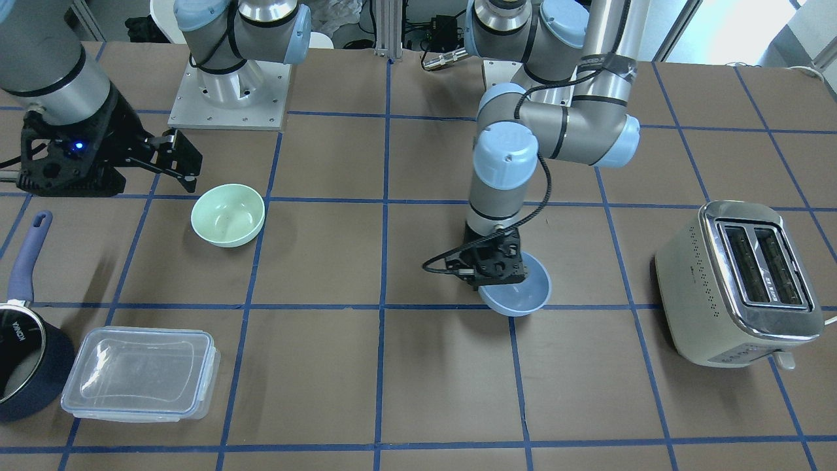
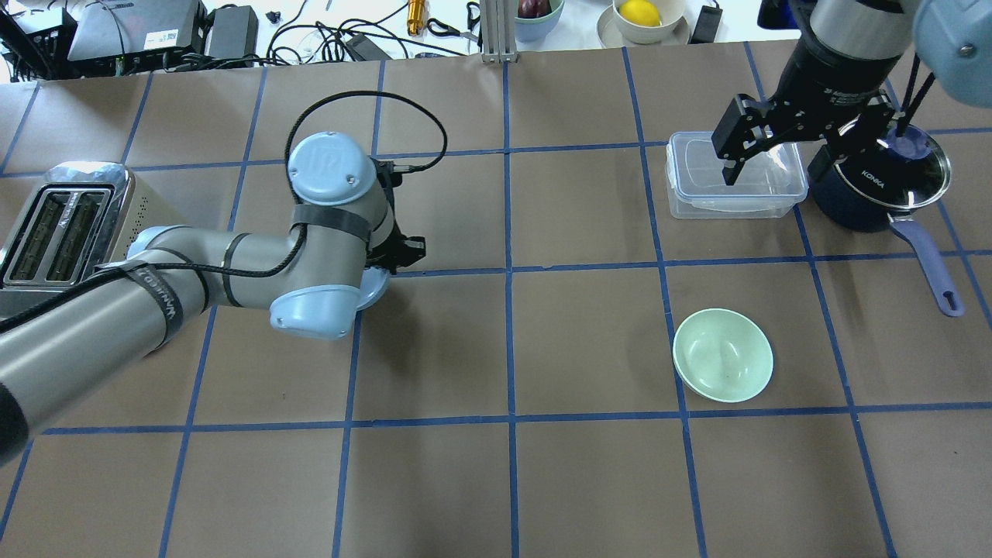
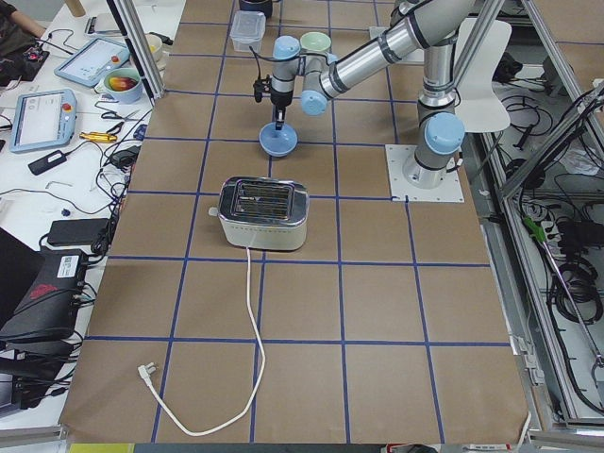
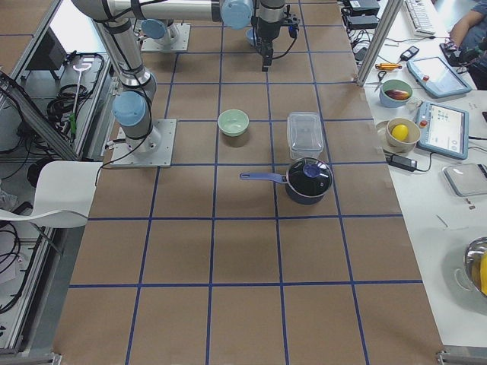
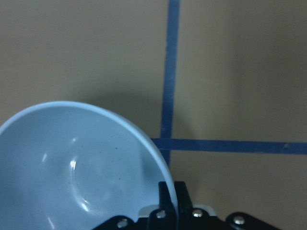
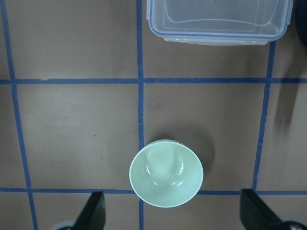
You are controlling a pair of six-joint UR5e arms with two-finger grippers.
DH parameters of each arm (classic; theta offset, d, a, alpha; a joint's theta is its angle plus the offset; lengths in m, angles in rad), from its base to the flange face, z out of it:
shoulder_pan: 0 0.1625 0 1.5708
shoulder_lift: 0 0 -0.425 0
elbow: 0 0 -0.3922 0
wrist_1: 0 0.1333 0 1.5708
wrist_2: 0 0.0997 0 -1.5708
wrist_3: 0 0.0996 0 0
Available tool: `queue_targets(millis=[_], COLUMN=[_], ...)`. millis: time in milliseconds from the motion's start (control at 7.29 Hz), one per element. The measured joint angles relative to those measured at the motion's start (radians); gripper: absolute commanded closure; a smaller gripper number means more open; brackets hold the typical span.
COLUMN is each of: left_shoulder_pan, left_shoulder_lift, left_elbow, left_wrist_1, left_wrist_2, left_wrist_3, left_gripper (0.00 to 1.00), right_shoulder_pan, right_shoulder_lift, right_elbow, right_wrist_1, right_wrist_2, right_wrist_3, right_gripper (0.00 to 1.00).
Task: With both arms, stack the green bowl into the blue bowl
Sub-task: 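Grasp the light blue bowl with left gripper while right grasps pale green bowl, then set the light blue bowl at the table centre and raise the left gripper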
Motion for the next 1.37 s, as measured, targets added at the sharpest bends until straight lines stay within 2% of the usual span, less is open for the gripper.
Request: queue_targets(millis=[275,412,549,686,824,1098,1235,1373], left_shoulder_pan=[-0.182,-0.225,-0.248,-0.261,-0.269,-0.248,-0.206,-0.142], left_shoulder_lift=[-0.061,-0.092,-0.12,-0.14,-0.149,-0.13,-0.108,-0.072], left_elbow=[0.129,0.157,0.17,0.176,0.185,0.24,0.269,0.288], left_wrist_1=[-0.062,-0.066,-0.058,-0.051,-0.042,-0.046,-0.09,-0.158], left_wrist_2=[-0.016,-0.02,-0.022,-0.021,-0.02,-0.02,-0.021,-0.027], left_wrist_3=[-0.241,-0.297,-0.322,-0.332,-0.336,-0.296,-0.225,-0.13], left_gripper=[1.0,1.0,0.94,0.37,0.0,0.0,0.0,0.0], right_shoulder_pan=[-0.066,-0.088,-0.113,-0.134,-0.147,-0.161,-0.164,-0.165], right_shoulder_lift=[0.006,0.003,-0.002,-0.013,-0.029,-0.041,-0.039,-0.038], right_elbow=[0.103,0.169,0.243,0.323,0.415,0.605,0.66,0.689], right_wrist_1=[-0.058,-0.105,-0.162,-0.221,-0.297,-0.519,-0.593,-0.626], right_wrist_2=[-0.006,-0.008,-0.01,-0.011,-0.014,-0.043,-0.05,-0.05], right_wrist_3=[-0.103,-0.15,-0.199,-0.229,-0.24,-0.243,-0.242,-0.242], right_gripper=[0.0,0.0,0.0,0.0,0.02,0.56,0.83,1.0])
